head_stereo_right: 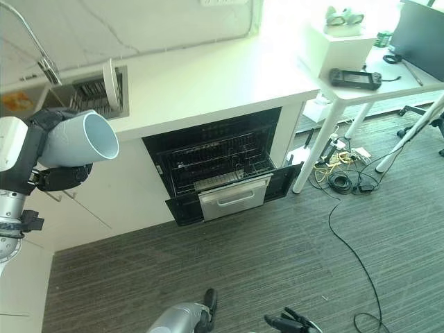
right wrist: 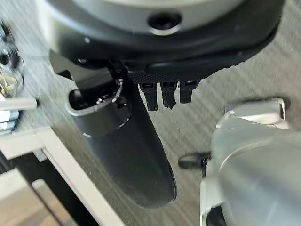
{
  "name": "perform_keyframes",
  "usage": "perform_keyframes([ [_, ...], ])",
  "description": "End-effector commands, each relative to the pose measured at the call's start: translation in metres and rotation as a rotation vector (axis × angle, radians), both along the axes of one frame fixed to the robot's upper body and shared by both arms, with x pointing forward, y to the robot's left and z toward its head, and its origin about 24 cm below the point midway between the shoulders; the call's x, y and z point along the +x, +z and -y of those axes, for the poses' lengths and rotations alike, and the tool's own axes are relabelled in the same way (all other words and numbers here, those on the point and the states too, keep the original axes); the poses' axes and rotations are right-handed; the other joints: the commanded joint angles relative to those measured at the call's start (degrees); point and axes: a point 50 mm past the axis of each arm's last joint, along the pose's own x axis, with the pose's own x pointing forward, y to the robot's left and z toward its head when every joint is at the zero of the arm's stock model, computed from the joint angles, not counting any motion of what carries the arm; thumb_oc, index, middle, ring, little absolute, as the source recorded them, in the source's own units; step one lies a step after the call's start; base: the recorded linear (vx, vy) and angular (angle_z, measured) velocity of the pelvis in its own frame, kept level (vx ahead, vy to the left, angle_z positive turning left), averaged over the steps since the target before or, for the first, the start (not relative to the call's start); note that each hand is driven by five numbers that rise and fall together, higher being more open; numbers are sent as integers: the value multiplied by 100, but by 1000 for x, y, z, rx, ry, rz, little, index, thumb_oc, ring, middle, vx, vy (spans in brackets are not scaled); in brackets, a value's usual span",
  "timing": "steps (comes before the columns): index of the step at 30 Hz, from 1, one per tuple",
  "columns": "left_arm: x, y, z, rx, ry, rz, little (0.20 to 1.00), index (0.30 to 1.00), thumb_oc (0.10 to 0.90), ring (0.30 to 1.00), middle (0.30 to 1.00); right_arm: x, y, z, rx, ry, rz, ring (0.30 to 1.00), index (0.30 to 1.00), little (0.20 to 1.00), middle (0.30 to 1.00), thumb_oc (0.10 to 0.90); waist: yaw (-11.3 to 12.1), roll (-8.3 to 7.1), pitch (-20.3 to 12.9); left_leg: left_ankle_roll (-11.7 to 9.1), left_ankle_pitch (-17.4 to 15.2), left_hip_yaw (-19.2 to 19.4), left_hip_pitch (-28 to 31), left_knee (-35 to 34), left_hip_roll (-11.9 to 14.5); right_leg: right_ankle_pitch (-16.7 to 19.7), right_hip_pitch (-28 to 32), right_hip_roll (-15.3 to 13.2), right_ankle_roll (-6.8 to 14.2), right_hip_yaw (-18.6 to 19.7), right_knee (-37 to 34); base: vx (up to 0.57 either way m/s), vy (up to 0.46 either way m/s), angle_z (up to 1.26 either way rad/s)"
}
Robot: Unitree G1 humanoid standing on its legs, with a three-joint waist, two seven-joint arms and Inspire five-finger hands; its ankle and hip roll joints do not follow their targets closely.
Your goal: Place the dishes in the dishwasher.
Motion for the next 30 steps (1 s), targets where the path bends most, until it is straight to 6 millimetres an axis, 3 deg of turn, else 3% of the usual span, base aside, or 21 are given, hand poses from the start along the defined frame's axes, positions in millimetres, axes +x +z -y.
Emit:
perform_keyframes([
  [1, -7, 61, 10, 64, -36, 346, 300, 300, 400, 300, 300, 13, 12, 18, -57, 11, 78, 900, 900, 900, 900, 800, -38, 200, -261, -529, -45, -581, -278, -254, 171, 716, 265, 453, 427, -75, -807, 319, 216, -18],
  [3, -8, 63, 10, 79, -33, 347, 300, 300, 400, 300, 300, 14, 11, 12, -51, 29, 87, 900, 900, 900, 900, 800, -24, 206, -310, -404, -219, -645, -122, -254, 134, 928, 501, 441, 523, -110, -807, 287, 174, -16],
  [4, -8, 66, 8, 89, -32, 346, 300, 300, 400, 300, 300, 15, 10, 7, -44, 29, 97, 900, 900, 900, 900, 800, -52, 225, -357, -277, -377, -731, 21, -254, 80, 1384, 576, 457, 673, -96, -718, 273, 173, -26],
  [6, -8, 72, 2, 105, -20, 332, 300, 300, 400, 300, 300, 15, 8, 0, -32, 39, 107, 900, 900, 900, 900, 800, -135, 252, -346, -65, -605, -854, 295, -254, -1, 1957, 202, 407, 928, -40, 280, 225, 150, -14],
  [7, -7, 74, -1, 108, -10, 327, 300, 300, 400, 300, 300, 15, 8, -1, -30, 47, 109, 900, 900, 900, 900, 800, -168, 288, -340, -24, -664, -880, 367, -254, 10, 1987, -22, 340, 956, -68, 549, 176, 77, 4],
  [8, -4, 80, -7, 115, 7, 329, 300, 300, 400, 300, 300, 18, 9, -3, -34, 73, 116, 900, 900, 900, 900, 800, -236, 410, -300, -23, -768, -978, 579, -254, 70, 1878, -529, 69, 929, -301, 539, 114, 24, -4],
  [9, -4, 81, -8, 117, 9, 333, 300, 300, 400, 300, 300, 19, 9, -2, -37, 76, 118, 900, 900, 900, 900, 800, -245, 430, -280, -46, -778, -990, 618, -254, 97, 1857, -593, 7, 914, -360, 425, 132, -38, -9],
  [12, -1, 89, -9, 123, 16, 353, 300, 300, 400, 300, 300, 23, 11, 4, -60, 55, 113, 900, 900, 900, 900, 800, -307, 457, -196, -184, -889, -1095, 785, -254, 265, 2036, -636, -367, 961, -426, -778, 138, -133, -2],
  [13, -2, 92, -11, 121, 19, 352, 300, 300, 400, 300, 300, 24, 12, 8, -68, 52, 103, 900, 900, 900, 900, 800, -291, 381, -171, -258, -949, -1108, 860, -254, 310, 1971, -806, -654, 1027, -308, -807, 235, -249, 8],
  [18, -10, 98, -15, 111, -3, 344, 300, 300, 400, 300, 300, 25, 16, 18, -159, 108, 113, 900, 900, 900, 900, 800, -213, 114, -241, -480, -1357, -1250, 1099, -254, 592, 2066, -1398, -1290, 1411, 467, -807, 320, -338, -18],
  [21, -12, 100, -16, 107, -22, 341, 300, 300, 400, 300, 300, 32, 21, 19, -254, 197, 138, 900, 900, 900, 900, 800, -190, 46, -267, -651, -1555, -1376, 1254, -254, 887, 2255, -1634, -1468, 1473, 700, -807, 441, -512, 32],
  [23, -14, 99, -19, 111, -26, 342, 300, 300, 400, 300, 300, 31, 21, 23, -249, 169, 132, 900, 900, 900, 900, 800, -115, 23, -295, -844, -1526, -1324, 1291, -254, 1161, 2083, -1495, -1447, 1473, 417, -807, 533, -569, 48],
  [24, -17, 92, -16, 87, -25, 323, 300, 300, 400, 300, 300, 31, 23, 28, -254, 183, 122, 900, 900, 900, 900, 800, -36, 13, -348, -1022, -1398, -1254, 1328, -254, 1427, 1919, -1321, -1411, 1396, -22, -807, 604, -579, 31],
  [26, -19, 85, -10, 73, -29, 328, 300, 300, 400, 300, 300, 34, 25, 29, -261, 221, 141, 900, 900, 900, 900, 800, -62, 47, -378, -1111, -1241, -1165, 1318, -254, 1681, 1785, -1199, -1270, 1194, -337, -807, 447, -453, 28],
  [27, -18, 83, -1, 67, -58, 332, 300, 300, 400, 300, 300, 33, 26, 29, -261, 225, 166, 900, 900, 900, 900, 800, -126, 75, -377, -1134, -715, -936, 1073, -254, 2022, 1605, -1051, -1150, 1016, -630, -807, 357, -583, 124],
  [28, -15, 86, 7, 65, -98, 347, 300, 300, 400, 300, 300, 30, 27, 33, -246, 178, 188, 900, 900, 900, 900, 800, -223, 79, -347, -1093, -309, -540, 929, -254, 2194, 1489, -952, -1078, 881, -963, -807, 261, -548, 124],
  [30, -12, 90, 12, 62, -130, 360, 300, 300, 400, 300, 300, 27, 28, 36, -244, 148, 193, 900, 900, 900, 900, 800, -289, 58, -314, -1068, -116, -222, 846, -254, 2173, 1447, -911, -1056, 810, -1169, -807, 146, -393, 112],
])
